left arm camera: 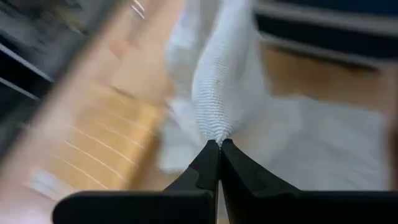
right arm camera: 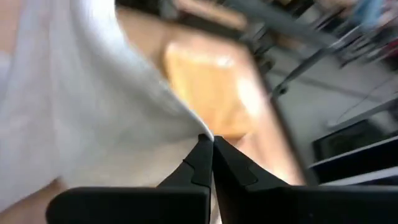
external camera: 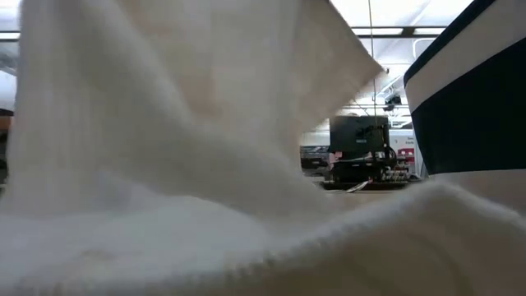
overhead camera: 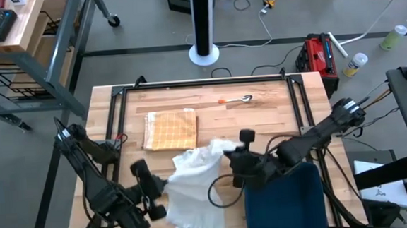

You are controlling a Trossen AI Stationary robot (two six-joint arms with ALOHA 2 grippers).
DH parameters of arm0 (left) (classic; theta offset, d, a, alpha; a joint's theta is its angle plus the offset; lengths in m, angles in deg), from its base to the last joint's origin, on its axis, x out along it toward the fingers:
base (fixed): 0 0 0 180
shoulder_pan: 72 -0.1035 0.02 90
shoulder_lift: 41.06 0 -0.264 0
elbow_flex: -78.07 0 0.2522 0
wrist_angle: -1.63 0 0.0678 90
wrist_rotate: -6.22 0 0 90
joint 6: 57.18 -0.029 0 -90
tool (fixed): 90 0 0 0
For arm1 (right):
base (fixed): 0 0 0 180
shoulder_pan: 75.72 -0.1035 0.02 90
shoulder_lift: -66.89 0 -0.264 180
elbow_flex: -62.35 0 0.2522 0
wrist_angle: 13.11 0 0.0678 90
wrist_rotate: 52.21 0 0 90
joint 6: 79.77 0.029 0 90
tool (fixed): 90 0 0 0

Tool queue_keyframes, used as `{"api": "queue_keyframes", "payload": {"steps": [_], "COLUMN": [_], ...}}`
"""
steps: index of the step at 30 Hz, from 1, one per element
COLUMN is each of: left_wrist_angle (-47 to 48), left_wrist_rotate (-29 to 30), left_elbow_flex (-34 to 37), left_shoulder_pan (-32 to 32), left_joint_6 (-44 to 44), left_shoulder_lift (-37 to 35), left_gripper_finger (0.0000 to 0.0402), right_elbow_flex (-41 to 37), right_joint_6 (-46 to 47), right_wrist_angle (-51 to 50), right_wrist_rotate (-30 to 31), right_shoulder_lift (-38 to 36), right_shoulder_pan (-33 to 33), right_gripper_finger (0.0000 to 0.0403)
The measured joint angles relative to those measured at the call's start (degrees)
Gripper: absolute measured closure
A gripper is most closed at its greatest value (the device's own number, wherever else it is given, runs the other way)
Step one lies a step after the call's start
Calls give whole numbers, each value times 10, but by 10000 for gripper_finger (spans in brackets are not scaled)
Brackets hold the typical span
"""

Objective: Fold towel
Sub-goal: Fold the white towel

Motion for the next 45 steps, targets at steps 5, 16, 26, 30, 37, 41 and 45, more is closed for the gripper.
{"api": "queue_keyframes", "payload": {"steps": [5,16,26,30,37,41,45], "left_wrist_angle": [-179,-748,-985,-984,-915,-780,-608], "left_wrist_rotate": [-56,-105,-181,-181,-181,-158,-132], "left_elbow_flex": [75,329,433,423,382,344,305], "left_shoulder_pan": [8,12,7,7,14,18,20], "left_joint_6": [-35,-113,-93,-99,-125,-120,-97], "left_shoulder_lift": [14,63,128,125,74,40,31], "left_gripper_finger": [401,398,373,361,340,346,356], "right_elbow_flex": [-93,-189,-171,-165,-155,-150,-149], "right_joint_6": [71,103,64,50,12,-1,1], "right_wrist_angle": [42,161,162,159,157,155,144], "right_wrist_rotate": [-46,-161,-159,-117,-23,-14,-17], "right_shoulder_lift": [34,67,66,67,67,67,67], "right_shoulder_pan": [-20,-27,-24,-24,-24,-23,-23], "right_gripper_finger": [403,403,403,403,403,403,403]}}
